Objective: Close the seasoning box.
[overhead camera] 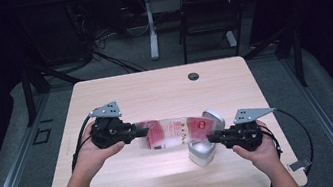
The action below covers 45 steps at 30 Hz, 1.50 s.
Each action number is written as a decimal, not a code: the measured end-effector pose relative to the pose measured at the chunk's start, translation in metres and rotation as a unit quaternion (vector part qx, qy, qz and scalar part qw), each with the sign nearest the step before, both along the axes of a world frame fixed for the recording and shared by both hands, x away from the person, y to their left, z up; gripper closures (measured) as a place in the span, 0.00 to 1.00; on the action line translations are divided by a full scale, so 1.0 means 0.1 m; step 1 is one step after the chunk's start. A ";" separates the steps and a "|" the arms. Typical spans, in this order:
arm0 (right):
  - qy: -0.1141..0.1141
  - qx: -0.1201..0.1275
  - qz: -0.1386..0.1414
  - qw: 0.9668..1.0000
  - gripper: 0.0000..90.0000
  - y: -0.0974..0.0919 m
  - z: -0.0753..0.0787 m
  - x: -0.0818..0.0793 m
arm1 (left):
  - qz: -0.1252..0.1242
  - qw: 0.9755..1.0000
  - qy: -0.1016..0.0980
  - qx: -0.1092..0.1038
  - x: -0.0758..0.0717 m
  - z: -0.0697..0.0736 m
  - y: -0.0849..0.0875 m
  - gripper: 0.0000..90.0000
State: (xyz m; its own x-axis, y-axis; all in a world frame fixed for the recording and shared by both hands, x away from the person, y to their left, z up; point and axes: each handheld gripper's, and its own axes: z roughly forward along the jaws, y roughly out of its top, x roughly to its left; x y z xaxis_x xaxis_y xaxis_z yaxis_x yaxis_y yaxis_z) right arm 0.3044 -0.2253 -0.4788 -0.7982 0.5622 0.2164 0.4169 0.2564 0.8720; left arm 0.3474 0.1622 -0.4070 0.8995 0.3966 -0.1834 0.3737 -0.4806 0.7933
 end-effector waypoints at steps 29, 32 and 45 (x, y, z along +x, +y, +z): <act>-0.020 -0.014 0.001 1.000 0.99 0.07 0.05 -0.03 | 0.007 1.000 -0.005 -0.002 -0.04 -0.08 0.10 0.83; -0.024 -0.019 0.001 1.000 0.99 0.08 0.06 -0.04 | 0.007 1.000 -0.006 -0.002 -0.05 -0.08 0.11 0.83; -0.034 -0.038 0.007 0.999 1.00 0.12 0.14 -0.05 | 0.010 1.000 -0.017 0.008 -0.09 -0.11 0.13 0.81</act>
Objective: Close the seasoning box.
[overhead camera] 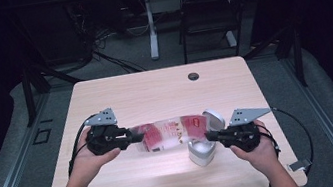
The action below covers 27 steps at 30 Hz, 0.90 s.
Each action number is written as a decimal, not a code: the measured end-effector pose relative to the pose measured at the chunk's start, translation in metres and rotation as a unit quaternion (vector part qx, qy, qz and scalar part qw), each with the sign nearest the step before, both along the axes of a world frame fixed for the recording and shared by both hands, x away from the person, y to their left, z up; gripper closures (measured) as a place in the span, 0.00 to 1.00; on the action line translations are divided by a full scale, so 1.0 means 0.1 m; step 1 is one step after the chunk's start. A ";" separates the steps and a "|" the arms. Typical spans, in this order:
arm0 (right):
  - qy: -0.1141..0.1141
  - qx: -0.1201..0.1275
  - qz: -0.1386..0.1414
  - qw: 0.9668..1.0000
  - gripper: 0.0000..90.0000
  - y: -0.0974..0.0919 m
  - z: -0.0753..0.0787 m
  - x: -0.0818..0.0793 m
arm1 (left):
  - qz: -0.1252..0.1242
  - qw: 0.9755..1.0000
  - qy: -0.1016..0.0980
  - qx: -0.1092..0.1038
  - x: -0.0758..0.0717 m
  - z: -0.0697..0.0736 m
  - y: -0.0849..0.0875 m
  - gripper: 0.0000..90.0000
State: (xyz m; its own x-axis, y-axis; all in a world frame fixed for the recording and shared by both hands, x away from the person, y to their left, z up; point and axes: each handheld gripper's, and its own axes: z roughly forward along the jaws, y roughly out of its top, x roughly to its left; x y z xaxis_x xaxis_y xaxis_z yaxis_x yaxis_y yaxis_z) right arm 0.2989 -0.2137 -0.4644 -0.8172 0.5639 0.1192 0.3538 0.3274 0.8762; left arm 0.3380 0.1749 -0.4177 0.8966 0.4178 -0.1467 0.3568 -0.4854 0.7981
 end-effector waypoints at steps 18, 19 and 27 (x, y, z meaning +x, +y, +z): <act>0.000 -0.049 0.012 0.999 1.00 0.08 0.16 0.03 | -0.002 1.000 -0.001 0.000 -0.03 -0.08 0.07 0.80; 0.000 -0.049 0.013 0.999 1.00 0.09 0.16 0.03 | -0.001 1.000 -0.001 -0.001 -0.04 -0.09 0.08 0.80; 0.001 -0.063 0.017 0.998 1.00 0.13 0.21 0.04 | 0.000 1.000 0.000 -0.001 -0.05 -0.13 0.11 0.80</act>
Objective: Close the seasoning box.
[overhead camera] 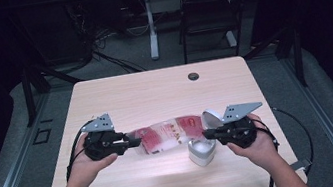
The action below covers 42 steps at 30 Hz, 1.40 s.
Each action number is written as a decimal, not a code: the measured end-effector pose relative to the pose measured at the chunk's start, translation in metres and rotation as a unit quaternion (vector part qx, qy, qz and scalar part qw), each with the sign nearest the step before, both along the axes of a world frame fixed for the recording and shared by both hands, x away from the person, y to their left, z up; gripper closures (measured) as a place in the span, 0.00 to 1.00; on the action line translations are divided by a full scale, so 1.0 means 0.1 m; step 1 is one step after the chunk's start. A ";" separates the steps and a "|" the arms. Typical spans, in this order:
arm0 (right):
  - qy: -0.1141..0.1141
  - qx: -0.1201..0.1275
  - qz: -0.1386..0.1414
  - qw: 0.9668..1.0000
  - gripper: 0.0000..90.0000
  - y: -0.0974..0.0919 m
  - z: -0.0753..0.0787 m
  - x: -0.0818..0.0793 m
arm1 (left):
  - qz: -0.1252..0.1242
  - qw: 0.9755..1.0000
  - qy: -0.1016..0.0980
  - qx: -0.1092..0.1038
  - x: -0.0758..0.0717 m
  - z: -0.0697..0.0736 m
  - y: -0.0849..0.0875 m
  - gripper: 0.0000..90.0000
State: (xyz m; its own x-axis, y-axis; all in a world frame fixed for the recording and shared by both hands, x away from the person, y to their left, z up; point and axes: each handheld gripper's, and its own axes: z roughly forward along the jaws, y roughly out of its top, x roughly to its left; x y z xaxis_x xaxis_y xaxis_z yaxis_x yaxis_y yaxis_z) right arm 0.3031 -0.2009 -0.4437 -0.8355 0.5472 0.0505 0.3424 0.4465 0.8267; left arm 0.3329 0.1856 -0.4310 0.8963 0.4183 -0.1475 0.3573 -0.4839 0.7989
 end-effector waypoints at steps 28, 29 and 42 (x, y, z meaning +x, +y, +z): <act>-0.005 -0.038 0.019 0.999 1.00 0.12 0.15 0.02 | 0.004 1.000 0.004 0.016 -0.02 -0.05 0.07 0.78; -0.005 -0.039 0.021 0.999 1.00 0.12 0.15 0.02 | 0.005 1.000 0.005 0.016 -0.02 -0.06 0.08 0.78; -0.016 -0.024 0.026 0.999 1.00 0.20 0.20 0.03 | 0.018 1.000 0.015 0.015 -0.02 -0.22 0.17 0.77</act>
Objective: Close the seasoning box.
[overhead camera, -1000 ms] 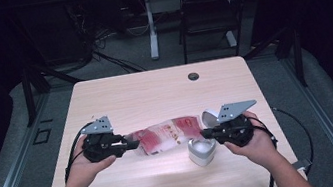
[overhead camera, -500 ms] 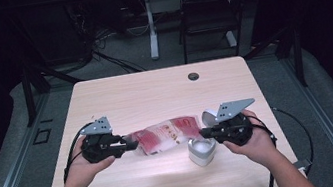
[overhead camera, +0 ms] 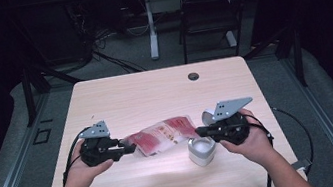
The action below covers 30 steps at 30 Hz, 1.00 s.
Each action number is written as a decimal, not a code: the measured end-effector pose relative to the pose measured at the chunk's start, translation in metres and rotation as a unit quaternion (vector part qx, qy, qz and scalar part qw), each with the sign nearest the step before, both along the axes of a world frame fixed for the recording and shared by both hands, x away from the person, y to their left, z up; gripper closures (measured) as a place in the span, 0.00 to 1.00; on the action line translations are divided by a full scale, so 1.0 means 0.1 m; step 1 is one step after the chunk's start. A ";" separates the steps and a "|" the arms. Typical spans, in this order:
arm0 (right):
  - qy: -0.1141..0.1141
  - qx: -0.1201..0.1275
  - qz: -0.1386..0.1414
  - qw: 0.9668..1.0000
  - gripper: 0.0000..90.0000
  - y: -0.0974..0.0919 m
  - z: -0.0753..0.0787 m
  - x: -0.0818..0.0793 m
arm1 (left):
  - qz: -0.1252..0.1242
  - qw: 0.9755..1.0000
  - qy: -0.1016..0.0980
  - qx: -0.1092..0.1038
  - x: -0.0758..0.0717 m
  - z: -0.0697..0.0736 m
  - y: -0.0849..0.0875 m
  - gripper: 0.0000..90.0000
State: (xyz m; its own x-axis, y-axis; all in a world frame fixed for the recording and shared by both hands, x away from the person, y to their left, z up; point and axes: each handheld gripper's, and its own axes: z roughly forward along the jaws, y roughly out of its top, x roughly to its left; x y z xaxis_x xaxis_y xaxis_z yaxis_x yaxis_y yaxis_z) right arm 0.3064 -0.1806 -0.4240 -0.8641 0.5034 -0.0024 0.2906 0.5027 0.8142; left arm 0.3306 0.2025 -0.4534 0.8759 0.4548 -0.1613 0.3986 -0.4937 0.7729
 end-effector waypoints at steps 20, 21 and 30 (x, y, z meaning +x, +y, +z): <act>-0.007 0.014 -0.003 1.000 1.00 0.05 -0.03 0.03 | 0.008 1.000 -0.008 0.017 -0.05 -0.15 0.02 0.76; -0.007 0.015 -0.003 1.000 1.00 0.06 -0.04 0.03 | 0.008 1.000 -0.008 0.018 -0.05 -0.15 0.02 0.76; -0.011 0.006 0.001 1.000 1.00 0.08 -0.07 0.00 | 0.009 1.000 0.000 0.020 -0.04 -0.23 0.02 0.74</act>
